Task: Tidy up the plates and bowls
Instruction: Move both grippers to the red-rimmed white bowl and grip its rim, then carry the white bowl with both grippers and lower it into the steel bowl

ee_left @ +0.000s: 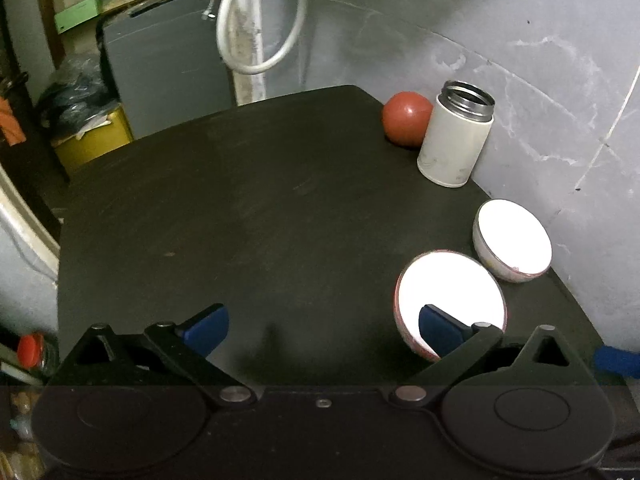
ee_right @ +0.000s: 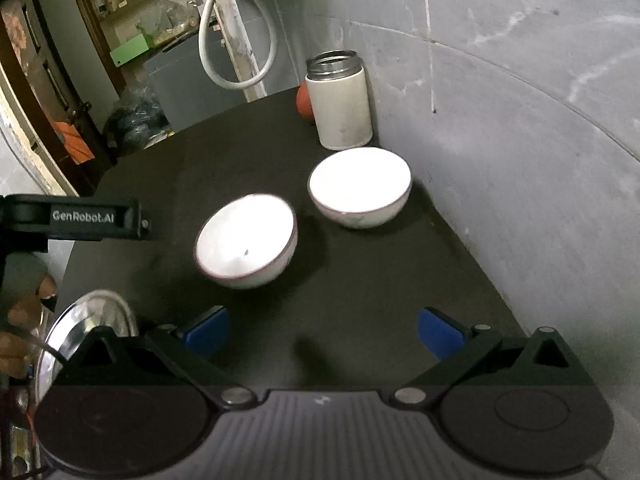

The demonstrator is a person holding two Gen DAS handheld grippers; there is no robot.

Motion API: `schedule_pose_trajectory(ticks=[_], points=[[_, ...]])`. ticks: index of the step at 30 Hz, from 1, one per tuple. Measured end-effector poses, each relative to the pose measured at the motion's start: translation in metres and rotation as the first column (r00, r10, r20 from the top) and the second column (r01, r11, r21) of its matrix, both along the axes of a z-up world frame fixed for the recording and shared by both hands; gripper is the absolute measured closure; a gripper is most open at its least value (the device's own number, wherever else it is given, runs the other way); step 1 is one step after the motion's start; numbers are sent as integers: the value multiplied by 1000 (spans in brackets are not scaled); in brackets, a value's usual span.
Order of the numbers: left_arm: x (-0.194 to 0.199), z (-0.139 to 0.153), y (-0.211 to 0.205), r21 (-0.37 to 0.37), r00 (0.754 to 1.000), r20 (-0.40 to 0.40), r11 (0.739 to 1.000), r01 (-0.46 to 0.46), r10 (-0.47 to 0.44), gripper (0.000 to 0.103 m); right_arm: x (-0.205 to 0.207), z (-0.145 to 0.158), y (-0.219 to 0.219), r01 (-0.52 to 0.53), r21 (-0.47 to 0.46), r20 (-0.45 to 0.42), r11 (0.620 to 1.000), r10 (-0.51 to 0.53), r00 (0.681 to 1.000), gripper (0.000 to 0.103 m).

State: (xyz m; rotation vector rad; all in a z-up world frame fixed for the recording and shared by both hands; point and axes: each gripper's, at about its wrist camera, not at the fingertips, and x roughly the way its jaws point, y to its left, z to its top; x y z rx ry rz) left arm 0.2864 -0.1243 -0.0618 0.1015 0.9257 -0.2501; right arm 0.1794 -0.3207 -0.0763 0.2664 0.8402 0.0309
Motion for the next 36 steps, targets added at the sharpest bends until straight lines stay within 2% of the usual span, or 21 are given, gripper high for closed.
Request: schedule_pose_trajectory(ticks=[6,10,15,21,23,25,30,34,36], points=[[18,-15,-11,36,999,-29,999,31,-29,2,24,-7,-8,11,16,0,1000,-11,1000,0],[24,-20,-12,33,997,-54,998,56,-55,2,34,-10,-8,13,23,6,1000,-13,1000,1],[27,-23,-14,29,994,-65,996,85,-83,4,45,-9,-6,11,47,24,999,-12,1000,10],[30,-29,-16,10,990,-92,994,106,-104,21,59,-15,-3,15,85,5,996,-15,1000,23],[31,-30,-16,-5,989,-98,994,107,-107,30,64,-16,-2,9,94,5,996,-10,1000,24],[32,-31,-16,-24,988,-106,993,112,-114,38,68,-16,-2,6,114,3,993,-6,1000,31],[33,-33,-21,-64,982,-120,989,137,-144,59,76,-20,3,-5,136,-19,991,8,1000,59],[30,-35,-26,-82,977,-121,983,166,-175,76,76,-21,4,-3,137,-32,991,8,999,73],[29,-35,-27,-91,975,-122,980,176,-186,82,74,-22,2,3,151,-36,989,2,999,75]])
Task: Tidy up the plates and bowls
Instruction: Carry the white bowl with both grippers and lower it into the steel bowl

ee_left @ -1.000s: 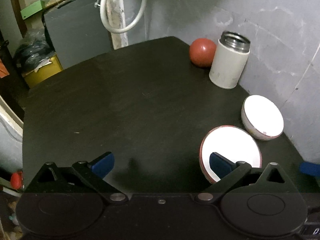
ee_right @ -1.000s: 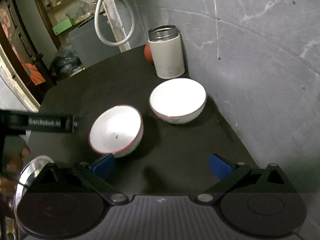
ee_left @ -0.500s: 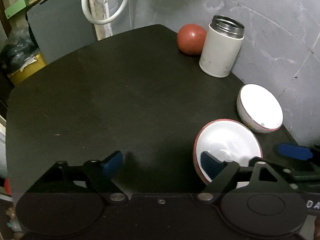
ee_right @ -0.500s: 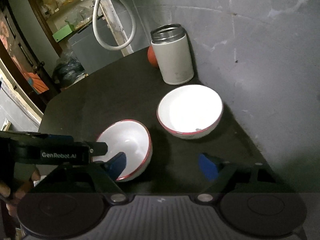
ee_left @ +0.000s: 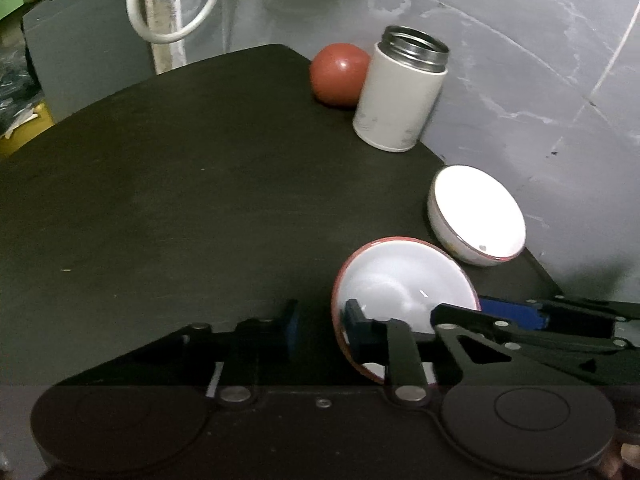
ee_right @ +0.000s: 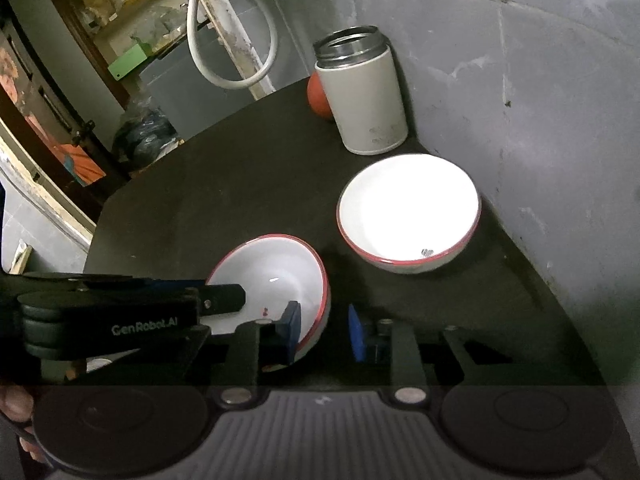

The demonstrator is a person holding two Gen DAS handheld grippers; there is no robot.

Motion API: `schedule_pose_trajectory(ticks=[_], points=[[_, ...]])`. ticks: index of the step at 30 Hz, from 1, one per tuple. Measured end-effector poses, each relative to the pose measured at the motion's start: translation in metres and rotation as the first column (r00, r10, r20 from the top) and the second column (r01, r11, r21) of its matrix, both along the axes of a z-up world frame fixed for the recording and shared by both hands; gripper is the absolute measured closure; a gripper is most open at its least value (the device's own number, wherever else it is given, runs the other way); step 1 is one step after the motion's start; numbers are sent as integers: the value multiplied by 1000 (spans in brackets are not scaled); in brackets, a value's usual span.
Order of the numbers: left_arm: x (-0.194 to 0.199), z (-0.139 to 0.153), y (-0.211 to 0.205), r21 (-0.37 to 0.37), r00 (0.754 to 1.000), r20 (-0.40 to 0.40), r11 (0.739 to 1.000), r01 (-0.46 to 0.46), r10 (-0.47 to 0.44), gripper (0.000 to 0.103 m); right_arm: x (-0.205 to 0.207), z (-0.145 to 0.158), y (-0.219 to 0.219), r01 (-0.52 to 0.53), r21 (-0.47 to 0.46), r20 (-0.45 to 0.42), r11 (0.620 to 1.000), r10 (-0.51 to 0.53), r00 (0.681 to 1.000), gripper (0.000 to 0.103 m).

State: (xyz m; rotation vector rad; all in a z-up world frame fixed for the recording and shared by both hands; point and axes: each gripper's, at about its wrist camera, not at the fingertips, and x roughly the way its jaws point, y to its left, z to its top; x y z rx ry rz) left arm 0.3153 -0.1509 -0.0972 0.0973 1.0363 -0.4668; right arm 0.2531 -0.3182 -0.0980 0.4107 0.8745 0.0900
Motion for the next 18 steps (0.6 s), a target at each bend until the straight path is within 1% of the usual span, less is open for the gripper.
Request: schedule_pose_trajectory(ticks=[2,5,6,9,11,13,14,18], points=[[-1,-1,-1,-8,1000,-7,1000,6,-6,86,0,-1,-1,9,16,-9,1000,-9,1000,75],[-2,-3,-3,-20,1000,-26,1000,14,-14,86,1,-1,0,13,11,-18,1000,-13,1000,74],[-2,-4,-3,-26,999,-30,1000,16,-17,86,1,-1,1,17,11,-22,1000,-17,1000,71],[-4,-4,-5,-30,999,-33,999,22,-23,86,3,-2,1,28,9,-39,1000,-28,999,67],[-4,-4,-6,-33,999,-34,999,20,-21,87,3,-2,1,33,13,-48,999,-33,998,67],[-4,-4,-5,-38,999,-37,999,18,-20,88,3,-3,1,33,25,-45,999,-31,998,77],[-4,-4,-5,-42,999,-39,999,18,-19,89,2,-2,1,31,33,-43,999,-29,999,85],[-8,-1,-4,-42,999,-42,999,16,-17,90,1,1,6,32,1,-44,999,-32,999,86]])
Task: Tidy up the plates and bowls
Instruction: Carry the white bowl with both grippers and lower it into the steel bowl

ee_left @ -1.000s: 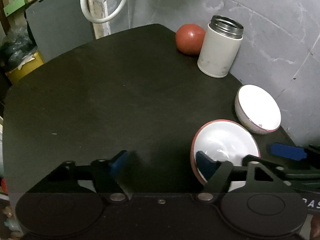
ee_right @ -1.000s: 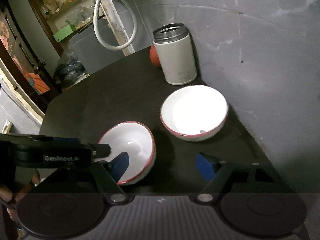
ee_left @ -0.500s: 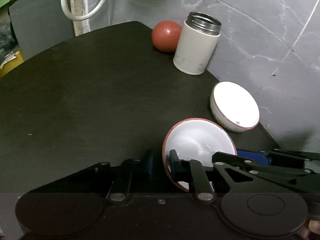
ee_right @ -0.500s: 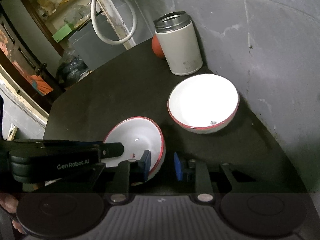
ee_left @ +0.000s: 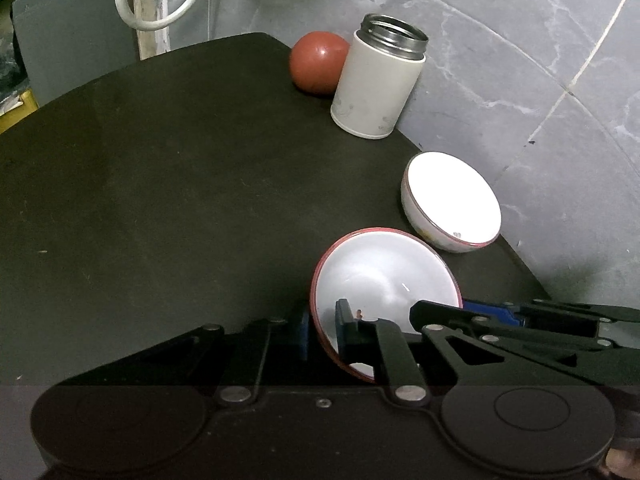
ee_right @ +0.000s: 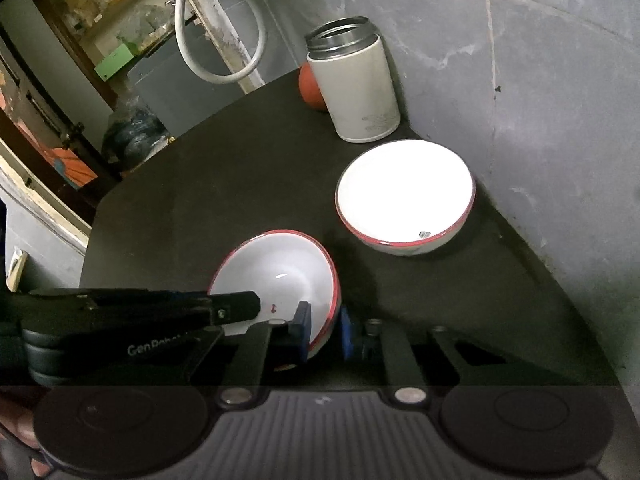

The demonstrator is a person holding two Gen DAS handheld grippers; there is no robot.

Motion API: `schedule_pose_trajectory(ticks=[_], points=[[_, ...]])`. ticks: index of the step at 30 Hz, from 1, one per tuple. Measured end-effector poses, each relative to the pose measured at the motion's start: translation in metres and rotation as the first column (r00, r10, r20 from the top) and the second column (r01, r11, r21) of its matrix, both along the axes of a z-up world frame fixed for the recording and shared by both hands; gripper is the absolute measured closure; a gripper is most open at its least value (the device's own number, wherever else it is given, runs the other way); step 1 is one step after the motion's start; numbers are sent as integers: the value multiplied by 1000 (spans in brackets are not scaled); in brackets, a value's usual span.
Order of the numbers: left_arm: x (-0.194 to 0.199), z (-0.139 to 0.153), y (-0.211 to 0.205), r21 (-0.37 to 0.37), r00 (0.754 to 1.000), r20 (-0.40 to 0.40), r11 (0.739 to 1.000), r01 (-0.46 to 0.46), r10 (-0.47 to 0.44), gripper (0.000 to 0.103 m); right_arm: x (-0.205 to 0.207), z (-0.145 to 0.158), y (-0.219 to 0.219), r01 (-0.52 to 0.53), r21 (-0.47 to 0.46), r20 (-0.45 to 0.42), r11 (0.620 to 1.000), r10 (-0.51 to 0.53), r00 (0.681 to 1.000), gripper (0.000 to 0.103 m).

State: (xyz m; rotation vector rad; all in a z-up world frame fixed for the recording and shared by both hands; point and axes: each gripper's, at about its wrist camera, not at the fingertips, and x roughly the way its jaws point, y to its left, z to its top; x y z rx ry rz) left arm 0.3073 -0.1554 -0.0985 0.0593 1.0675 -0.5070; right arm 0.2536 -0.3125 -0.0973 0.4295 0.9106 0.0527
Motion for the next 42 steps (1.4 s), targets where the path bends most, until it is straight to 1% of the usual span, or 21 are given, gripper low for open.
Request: schedule_pose_trajectory(ticks=[3,11,23,30,36,42], points=[[-6,5,1,-9,1000,3,1000,0,0,90,-7,3,-3,14,14,10,1000,-14,1000,88],[-30,24,5,-42,999,35,999,19,-18,91,-32,21,-6,34,15,49,999,-35,998,88],[-72,55,17,-96,997,67,995,36,-30,91,-80,50,2,65,-5,97,998,-64,993,90],[-104,66,24,-136,998,42,989,57,-52,91,-120,63,6,74,-10,116,997,-73,991,90],[-130,71,29,-132,996,36,988,80,-76,91,-146,64,12,75,-8,96,997,-74,993,90],[-145,72,34,-135,996,24,987,92,-89,91,-164,67,18,69,-12,85,998,-68,994,90]])
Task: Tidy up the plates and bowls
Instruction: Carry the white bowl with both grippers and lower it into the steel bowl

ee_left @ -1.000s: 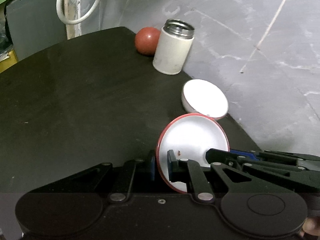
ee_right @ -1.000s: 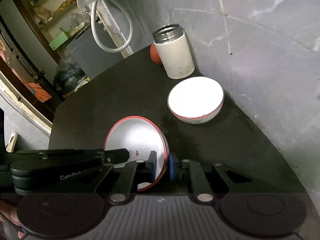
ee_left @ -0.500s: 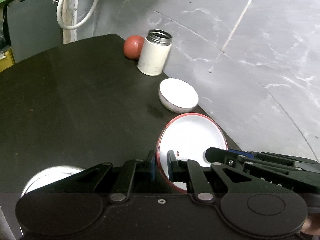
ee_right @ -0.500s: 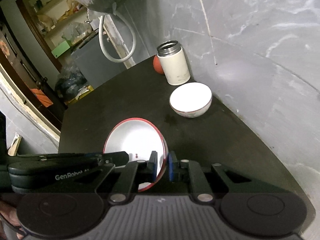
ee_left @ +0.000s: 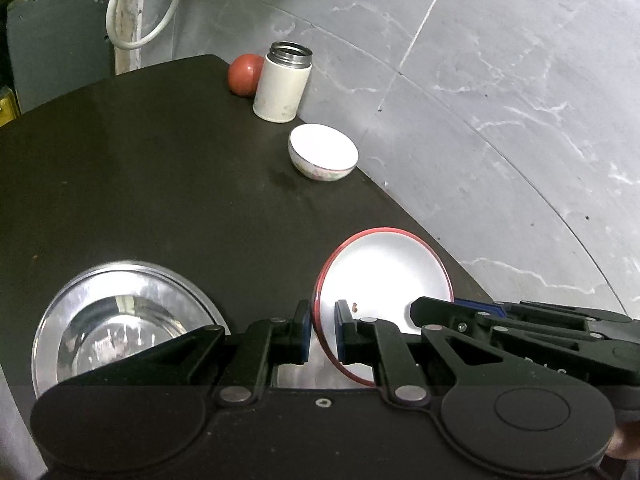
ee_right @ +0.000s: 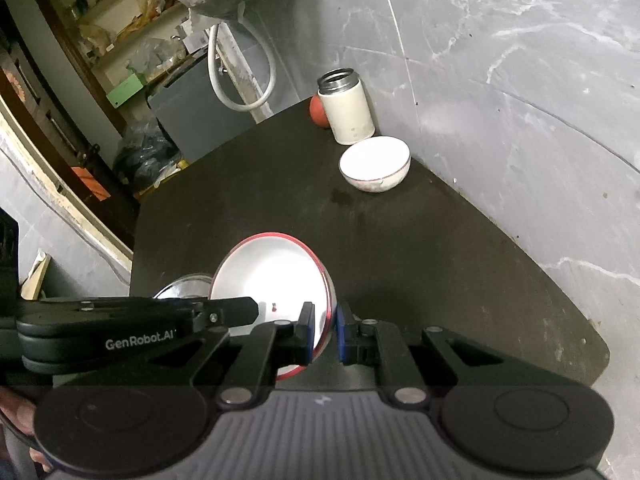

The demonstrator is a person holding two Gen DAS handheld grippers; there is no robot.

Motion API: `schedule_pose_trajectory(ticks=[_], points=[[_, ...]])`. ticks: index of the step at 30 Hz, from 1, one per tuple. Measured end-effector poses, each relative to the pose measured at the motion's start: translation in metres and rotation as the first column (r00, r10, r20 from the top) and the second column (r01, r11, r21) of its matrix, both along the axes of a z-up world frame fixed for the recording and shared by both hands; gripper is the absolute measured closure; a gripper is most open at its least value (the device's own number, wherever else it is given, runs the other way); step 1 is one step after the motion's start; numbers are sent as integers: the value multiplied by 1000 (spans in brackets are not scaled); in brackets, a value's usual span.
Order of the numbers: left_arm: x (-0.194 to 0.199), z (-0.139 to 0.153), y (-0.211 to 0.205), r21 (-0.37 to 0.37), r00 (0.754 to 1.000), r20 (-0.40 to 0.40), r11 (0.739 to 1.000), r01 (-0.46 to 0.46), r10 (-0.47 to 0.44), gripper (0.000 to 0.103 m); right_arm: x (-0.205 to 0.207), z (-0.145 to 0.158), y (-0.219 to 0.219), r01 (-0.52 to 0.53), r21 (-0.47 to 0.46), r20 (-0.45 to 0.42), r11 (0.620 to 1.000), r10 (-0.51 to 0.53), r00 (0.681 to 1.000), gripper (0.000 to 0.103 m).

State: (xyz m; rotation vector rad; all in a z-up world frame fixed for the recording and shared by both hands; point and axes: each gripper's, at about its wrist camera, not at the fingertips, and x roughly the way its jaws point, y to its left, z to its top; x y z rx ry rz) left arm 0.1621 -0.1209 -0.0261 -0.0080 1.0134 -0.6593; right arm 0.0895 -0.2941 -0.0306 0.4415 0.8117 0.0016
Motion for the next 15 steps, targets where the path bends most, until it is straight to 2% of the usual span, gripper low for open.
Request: schedule_pose_trajectory(ticks=[15], points=[[-10,-3,2,-2,1000,-30,1000,7,-7,91,-12,0,3,-23,-10,-45,1000,23,999,90]])
